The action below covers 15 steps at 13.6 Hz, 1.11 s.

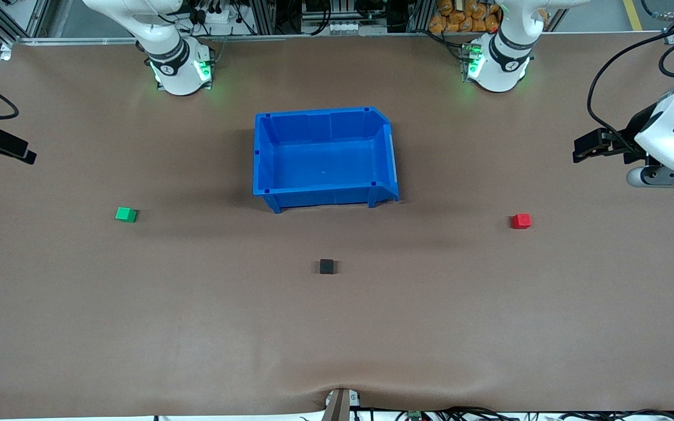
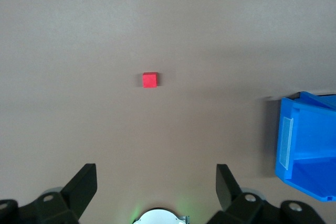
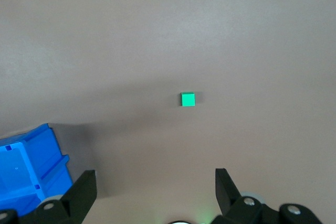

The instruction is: Attach green and red cubes to black cube

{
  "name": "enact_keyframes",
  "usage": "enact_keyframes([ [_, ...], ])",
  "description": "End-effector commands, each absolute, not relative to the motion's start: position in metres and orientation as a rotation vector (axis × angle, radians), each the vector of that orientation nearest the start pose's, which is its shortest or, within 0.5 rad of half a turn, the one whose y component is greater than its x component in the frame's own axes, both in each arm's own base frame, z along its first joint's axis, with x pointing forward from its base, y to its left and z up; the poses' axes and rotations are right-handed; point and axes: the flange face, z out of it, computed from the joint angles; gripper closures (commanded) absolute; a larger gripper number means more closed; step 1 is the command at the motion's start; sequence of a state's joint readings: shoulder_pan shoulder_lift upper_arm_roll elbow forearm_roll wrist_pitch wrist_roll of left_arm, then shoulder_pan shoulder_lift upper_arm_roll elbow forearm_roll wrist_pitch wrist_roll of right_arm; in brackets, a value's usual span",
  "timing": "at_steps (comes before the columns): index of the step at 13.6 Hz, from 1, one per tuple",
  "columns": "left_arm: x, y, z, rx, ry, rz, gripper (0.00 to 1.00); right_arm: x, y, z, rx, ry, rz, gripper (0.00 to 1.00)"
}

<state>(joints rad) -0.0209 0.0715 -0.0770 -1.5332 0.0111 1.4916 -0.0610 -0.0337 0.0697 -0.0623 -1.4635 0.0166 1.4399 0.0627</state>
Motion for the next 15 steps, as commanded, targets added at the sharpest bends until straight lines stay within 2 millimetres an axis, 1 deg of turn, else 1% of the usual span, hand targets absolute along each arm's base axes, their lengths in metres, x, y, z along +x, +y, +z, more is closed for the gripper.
enact_keyframes([
  [1, 0.570, -0.049, 0.593, -3.111, 0.073, 0.198, 0.00, 0.575, -0.044, 0.613, -3.088, 0.222, 0.111, 0.00],
  [3, 0.572, -0.050, 0.589, -3.111, 0.076, 0.210, 0.00, 0.583, -0.040, 0.598, -3.081, 0.210, 0.148, 0.00],
  [4, 0.572, -0.050, 0.586, -3.110, 0.076, 0.217, 0.00, 0.587, -0.033, 0.589, -3.082, 0.190, 0.172, 0.00],
  [5, 0.575, -0.052, 0.580, -3.108, 0.066, 0.231, 0.00, 0.592, -0.023, 0.579, -3.086, 0.162, 0.199, 0.00],
  [7, 0.577, -0.053, 0.575, -3.107, 0.066, 0.246, 0.00, 0.597, 0.000, 0.564, -3.102, 0.067, 0.248, 0.00],
  [8, 0.579, -0.053, 0.572, -3.106, 0.067, 0.253, 0.00, 0.601, 0.007, 0.550, -3.100, 0.019, 0.290, 0.00],
  [9, 0.585, -0.051, 0.559, -3.105, 0.067, 0.284, 0.00, 0.606, 0.018, 0.534, -3.099, -0.011, 0.333, 0.00],
  [10, 0.593, -0.046, 0.539, -3.117, 0.051, 0.332, 0.00, 0.612, 0.031, 0.511, -3.094, -0.029, 0.405, 0.00],
  [11, 0.599, -0.047, 0.520, -3.119, 0.048, 0.384, 0.00, 0.610, 0.025, 0.502, -3.088, -0.015, 0.476, 0.00],
  [12, 0.600, -0.053, 0.514, -3.111, 0.046, 0.398, 0.00, 0.611, 0.011, 0.496, -3.072, 0.018, 0.498, 0.00],
  [13, 0.602, -0.054, 0.507, -3.102, 0.049, 0.405, 0.00, 0.614, 0.003, 0.488, -3.071, 0.033, 0.512, 0.00],
  [14, 0.610, -0.051, 0.486, -3.100, 0.042, 0.442, 0.00, 0.617, -0.003, 0.476, -3.072, 0.048, 0.531, 0.00],
  [15, 0.616, -0.051, 0.470, -3.099, 0.045, 0.439, 0.00, 0.620, -0.013, 0.458, -3.073, 0.073, 0.532, 0.00],
])
